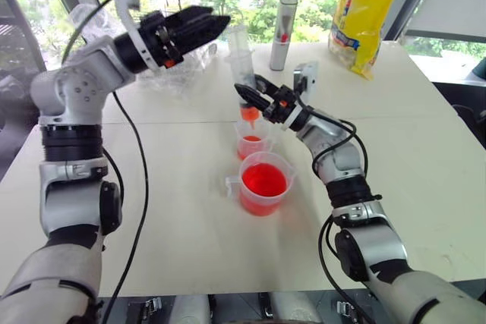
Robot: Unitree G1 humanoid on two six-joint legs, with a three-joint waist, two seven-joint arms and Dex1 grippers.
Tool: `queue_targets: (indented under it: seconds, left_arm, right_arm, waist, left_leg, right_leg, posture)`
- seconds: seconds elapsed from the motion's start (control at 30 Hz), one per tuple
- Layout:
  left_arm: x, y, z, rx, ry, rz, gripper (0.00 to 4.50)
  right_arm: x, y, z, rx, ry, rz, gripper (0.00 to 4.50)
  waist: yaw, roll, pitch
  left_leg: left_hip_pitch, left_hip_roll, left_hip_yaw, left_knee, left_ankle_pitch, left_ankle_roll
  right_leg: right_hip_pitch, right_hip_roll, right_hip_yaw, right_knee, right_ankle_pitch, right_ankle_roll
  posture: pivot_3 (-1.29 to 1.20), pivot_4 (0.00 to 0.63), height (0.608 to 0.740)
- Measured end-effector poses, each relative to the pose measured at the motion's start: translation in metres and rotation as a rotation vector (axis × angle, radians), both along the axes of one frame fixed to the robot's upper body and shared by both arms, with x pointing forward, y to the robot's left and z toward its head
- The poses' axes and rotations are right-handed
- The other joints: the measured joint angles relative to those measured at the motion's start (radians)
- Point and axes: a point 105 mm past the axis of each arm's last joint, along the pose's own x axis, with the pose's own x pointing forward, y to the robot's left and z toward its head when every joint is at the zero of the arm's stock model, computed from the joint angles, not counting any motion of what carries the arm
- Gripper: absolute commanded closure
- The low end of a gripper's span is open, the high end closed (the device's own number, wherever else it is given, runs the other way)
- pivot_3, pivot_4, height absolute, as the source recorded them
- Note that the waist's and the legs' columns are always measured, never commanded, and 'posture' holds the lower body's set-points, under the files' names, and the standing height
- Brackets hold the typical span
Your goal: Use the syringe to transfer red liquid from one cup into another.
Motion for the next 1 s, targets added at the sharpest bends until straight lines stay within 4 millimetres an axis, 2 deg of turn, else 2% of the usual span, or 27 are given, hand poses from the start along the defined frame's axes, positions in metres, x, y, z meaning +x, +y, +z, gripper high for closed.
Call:
queue_targets:
  seconds: [0.33, 0.43, 0.67, 0.7, 1.0]
  left_arm:
    - [0.019, -0.014, -0.005, 0.008, 0.022, -0.027, 0.06]
    - [0.021, -0.013, -0.009, 0.005, 0.040, -0.030, 0.90]
    - [0.022, -0.011, -0.009, -0.002, 0.041, -0.031, 4.23]
    - [0.022, -0.010, -0.009, -0.002, 0.041, -0.027, 4.38]
    - [0.020, -0.011, -0.010, 0.015, 0.033, -0.037, 4.38]
  right_arm:
    - [-0.003, 0.002, 0.002, -0.008, -0.015, 0.013, 3.10]
    - [-0.003, 0.002, 0.001, -0.013, -0.012, 0.015, 3.10]
    - [-0.004, 0.002, -0.001, -0.016, -0.009, 0.018, 3.10]
    - [-0.005, 0.002, -0.001, -0.016, -0.010, 0.020, 3.10]
    - [-0.005, 0.002, -0.002, -0.019, -0.009, 0.024, 3.10]
  waist:
    - [0.000, 0.000, 0.000]
    - [0.000, 0.000, 0.000]
    - [0.001, 0.000, 0.000]
    - [0.000, 0.000, 0.000]
    - [0.000, 0.000, 0.000]
  left_leg:
    - [0.000, 0.000, 0.000, 0.000, 0.000, 0.000]
    - [0.000, 0.000, 0.000, 0.000, 0.000, 0.000]
    - [-0.001, 0.000, 0.000, 0.000, 0.000, 0.000]
    - [-0.001, 0.000, 0.000, 0.000, 0.000, 0.000]
    - [-0.001, 0.000, 0.000, 0.000, 0.000, 0.000]
  right_leg:
    - [0.000, 0.000, 0.000, 0.000, 0.000, 0.000]
    - [0.000, 0.000, 0.000, 0.000, 0.000, 0.000]
    - [0.000, 0.000, 0.000, 0.000, 0.000, 0.000]
    - [0.000, 0.000, 0.000, 0.000, 0.000, 0.000]
    - [-0.001, 0.000, 0.000, 0.000, 0.000, 0.000]
  posture:
    - [0.00, 0.150, 0.740]
    - [0.00, 0.150, 0.740]
    - [0.00, 0.150, 0.740]
    - [0.00, 0.150, 0.740]
    - [0.00, 0.150, 0.740]
